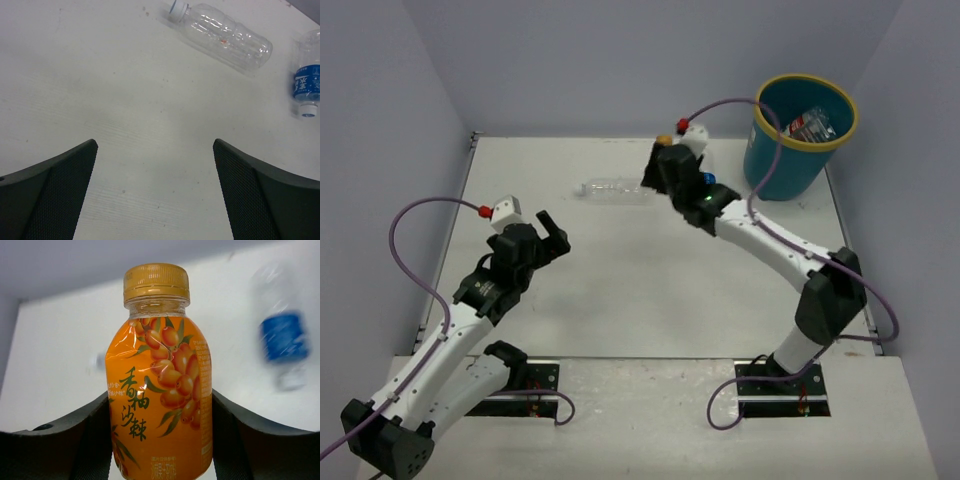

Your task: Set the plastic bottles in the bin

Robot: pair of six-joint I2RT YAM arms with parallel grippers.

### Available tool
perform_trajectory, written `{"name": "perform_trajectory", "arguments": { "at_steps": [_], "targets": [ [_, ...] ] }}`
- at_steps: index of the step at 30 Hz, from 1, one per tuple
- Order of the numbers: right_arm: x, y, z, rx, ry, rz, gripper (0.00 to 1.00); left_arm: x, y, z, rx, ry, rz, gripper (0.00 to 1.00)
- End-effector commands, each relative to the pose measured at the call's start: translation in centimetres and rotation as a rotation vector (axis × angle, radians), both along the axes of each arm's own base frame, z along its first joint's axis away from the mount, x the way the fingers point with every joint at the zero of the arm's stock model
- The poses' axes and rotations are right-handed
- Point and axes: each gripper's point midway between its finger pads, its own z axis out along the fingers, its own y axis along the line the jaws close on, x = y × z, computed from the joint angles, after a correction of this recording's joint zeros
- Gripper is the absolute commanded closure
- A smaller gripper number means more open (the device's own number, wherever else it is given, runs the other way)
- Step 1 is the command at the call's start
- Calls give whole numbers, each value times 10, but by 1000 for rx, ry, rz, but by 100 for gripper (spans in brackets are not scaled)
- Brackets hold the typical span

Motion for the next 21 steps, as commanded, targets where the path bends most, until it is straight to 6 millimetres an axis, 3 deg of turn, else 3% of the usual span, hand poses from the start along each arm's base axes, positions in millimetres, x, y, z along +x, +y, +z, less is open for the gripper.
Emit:
{"name": "perform_trajectory", "arguments": {
  "at_steps": [1, 4, 5, 6, 7, 9, 15, 16, 18, 19, 21],
  "targets": [
    [55, -130, 107, -33, -237, -284, 75, 23, -9, 31, -30, -101, 0, 0],
    [82, -182, 141, 53, -296, -408, 75, 33, -12, 28, -16, -90, 0, 0],
    [90, -195, 142, 63, -299, -443, 74, 36, -13, 29, -11, -90, -2, 0],
    [97, -218, 142, 60, -302, -514, 74, 39, -15, 30, -8, -92, -5, 0],
    [109, -227, 130, 53, -286, -551, 73, 42, -15, 26, 4, -74, -4, 0],
    [118, -255, 138, 76, -317, -654, 71, 47, -17, 23, 30, -55, -9, 0],
    [137, -298, 107, 93, -292, -816, 60, 54, -16, 14, 73, -24, -1, 0],
    [137, -298, 103, 105, -285, -816, 55, 55, -16, 14, 74, -23, -1, 0],
    [138, -302, 89, 116, -255, -807, 14, 56, -14, 14, 85, -20, 10, 0],
    [137, -301, 88, 121, -250, -795, 5, 57, -13, 13, 87, -19, 14, 0],
    [137, -295, 93, 114, -254, -745, 1, 57, -14, 13, 87, -19, 13, 0]
  ]
}}
